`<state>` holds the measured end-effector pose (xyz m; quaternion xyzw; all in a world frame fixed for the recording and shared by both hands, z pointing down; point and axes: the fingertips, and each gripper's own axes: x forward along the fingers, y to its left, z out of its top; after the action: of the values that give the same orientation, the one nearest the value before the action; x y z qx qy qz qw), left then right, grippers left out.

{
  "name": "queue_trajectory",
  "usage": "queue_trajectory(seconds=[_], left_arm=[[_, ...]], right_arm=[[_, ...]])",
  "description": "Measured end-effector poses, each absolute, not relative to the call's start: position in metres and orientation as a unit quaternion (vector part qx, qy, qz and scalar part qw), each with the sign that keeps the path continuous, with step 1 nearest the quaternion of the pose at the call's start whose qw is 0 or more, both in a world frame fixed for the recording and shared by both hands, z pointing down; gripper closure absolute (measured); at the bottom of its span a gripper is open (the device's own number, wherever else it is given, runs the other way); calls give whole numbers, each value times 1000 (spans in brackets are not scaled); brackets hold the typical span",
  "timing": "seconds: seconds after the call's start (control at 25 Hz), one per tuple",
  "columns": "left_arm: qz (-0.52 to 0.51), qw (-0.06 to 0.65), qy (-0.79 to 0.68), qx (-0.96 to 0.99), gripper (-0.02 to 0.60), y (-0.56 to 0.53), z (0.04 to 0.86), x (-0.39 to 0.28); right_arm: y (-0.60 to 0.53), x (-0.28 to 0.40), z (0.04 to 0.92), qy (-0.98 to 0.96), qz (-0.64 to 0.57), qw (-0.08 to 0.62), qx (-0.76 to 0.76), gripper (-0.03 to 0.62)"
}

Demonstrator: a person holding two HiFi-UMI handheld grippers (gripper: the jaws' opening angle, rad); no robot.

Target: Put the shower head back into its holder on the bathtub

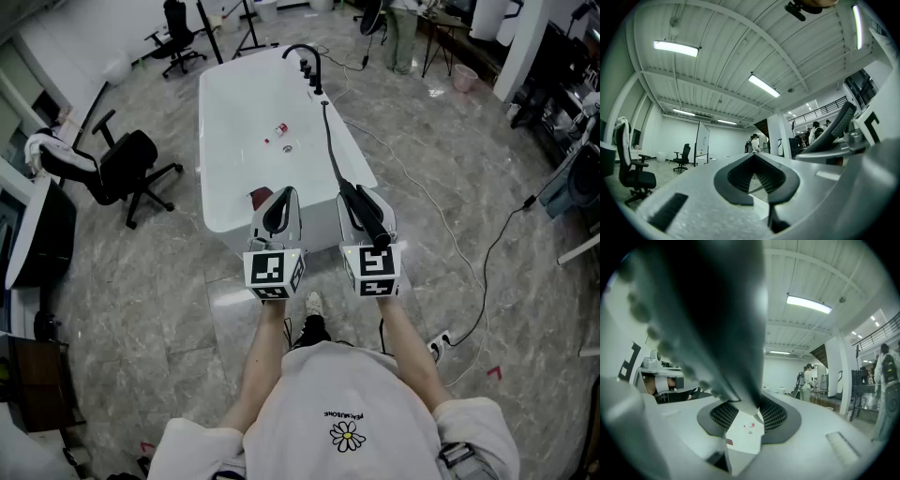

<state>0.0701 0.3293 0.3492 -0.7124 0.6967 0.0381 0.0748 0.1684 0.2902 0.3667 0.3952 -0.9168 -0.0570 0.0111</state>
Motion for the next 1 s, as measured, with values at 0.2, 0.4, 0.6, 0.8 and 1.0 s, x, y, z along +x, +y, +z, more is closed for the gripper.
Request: queue_trajectory(seconds=[0.2, 0.4, 0.6, 0.8, 1.0], left_arm=[[30, 64, 694, -716, 581, 321, 361, 71], [46, 48, 681, -729, 581, 313, 363, 81], [45, 36, 680, -731, 581, 305, 372, 83], [40, 9, 676, -736, 581, 288, 395, 83], [40, -18, 661, -749, 581, 255, 419, 84]], right_arm=[[295, 164, 366, -921, -56, 8, 385, 456], [290, 165, 362, -925, -57, 9, 376, 456], [280, 172, 363, -923, -52, 6, 381, 456], [270, 164, 364, -928, -55, 16, 369, 456], [244, 161, 384, -928, -60, 46, 365, 456]])
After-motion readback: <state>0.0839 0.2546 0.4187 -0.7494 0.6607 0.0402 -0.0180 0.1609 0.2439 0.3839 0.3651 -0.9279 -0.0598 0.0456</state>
